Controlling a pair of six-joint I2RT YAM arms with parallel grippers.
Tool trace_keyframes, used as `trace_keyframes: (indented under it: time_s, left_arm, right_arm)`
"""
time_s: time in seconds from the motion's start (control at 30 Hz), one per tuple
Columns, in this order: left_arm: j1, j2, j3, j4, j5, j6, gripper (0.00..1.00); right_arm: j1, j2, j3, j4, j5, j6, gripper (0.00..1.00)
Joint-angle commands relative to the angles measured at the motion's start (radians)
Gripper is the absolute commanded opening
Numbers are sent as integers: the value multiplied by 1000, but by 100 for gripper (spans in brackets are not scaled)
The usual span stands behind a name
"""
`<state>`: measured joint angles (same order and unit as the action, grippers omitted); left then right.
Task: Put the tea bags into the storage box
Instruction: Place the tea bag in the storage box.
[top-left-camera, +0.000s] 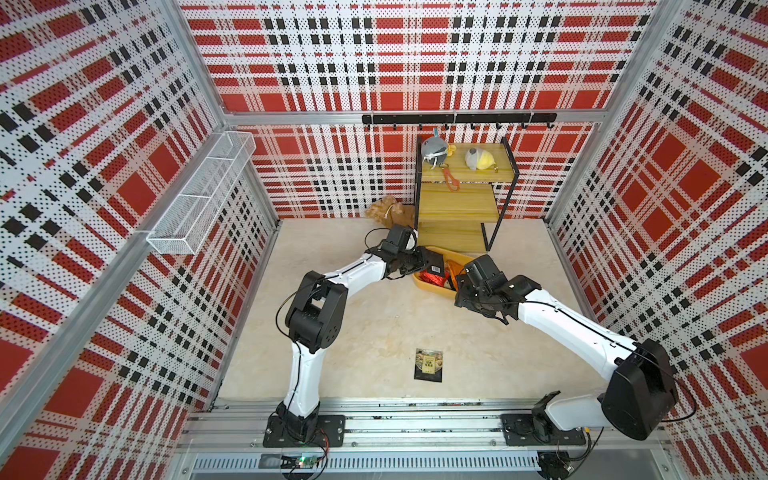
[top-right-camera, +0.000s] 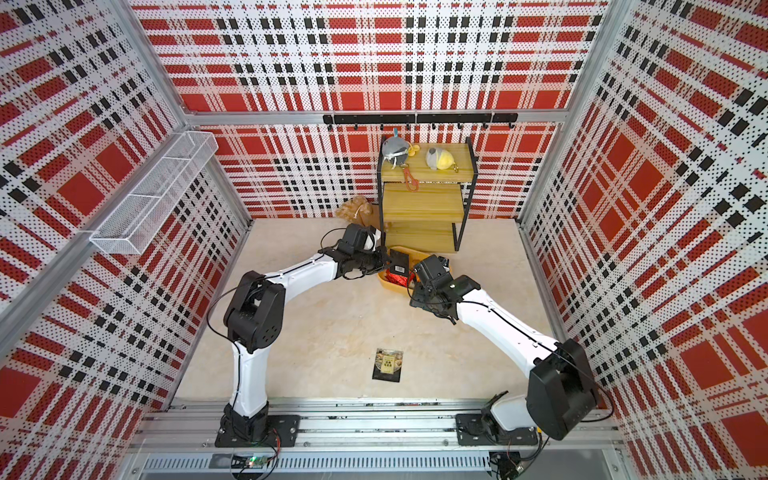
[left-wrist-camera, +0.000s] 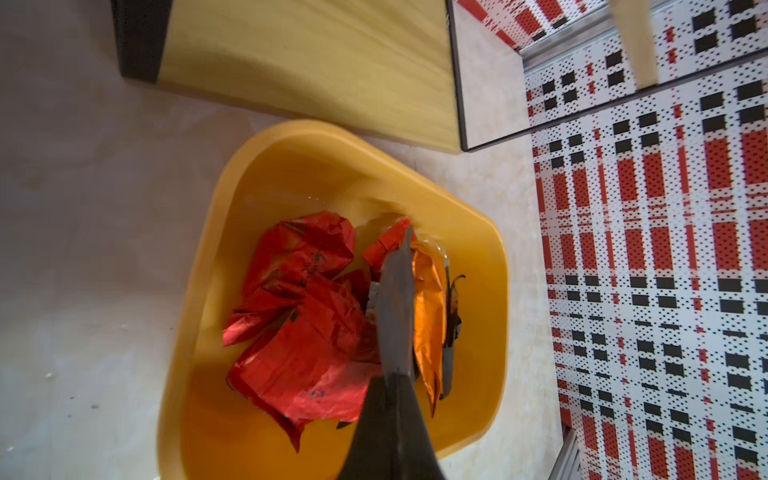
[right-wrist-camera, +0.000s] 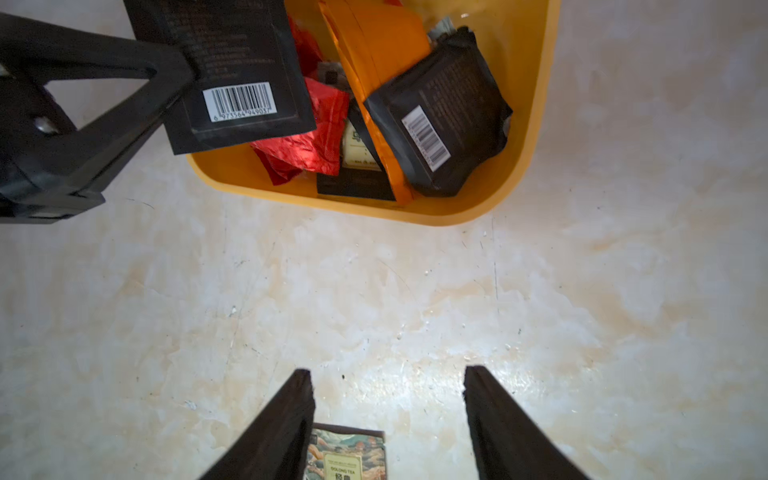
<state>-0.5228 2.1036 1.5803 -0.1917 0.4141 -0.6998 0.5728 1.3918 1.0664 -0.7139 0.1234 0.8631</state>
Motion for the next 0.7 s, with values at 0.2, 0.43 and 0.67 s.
trace_keyframes:
  time_s: [0.2,0.43,0.67]
  left_arm:
    - [-2,32,59,72,28,-41,41]
    - [-3,-61,28,69,-96,-49,99]
    - [7,-222,-73,67,-123,1,99]
  right_arm:
    - [-1,-45,-64,36,-29,13,61]
    - [13,-33,-107,85,-70,15,62]
    - [111,-15,-134,126,-41,72,61]
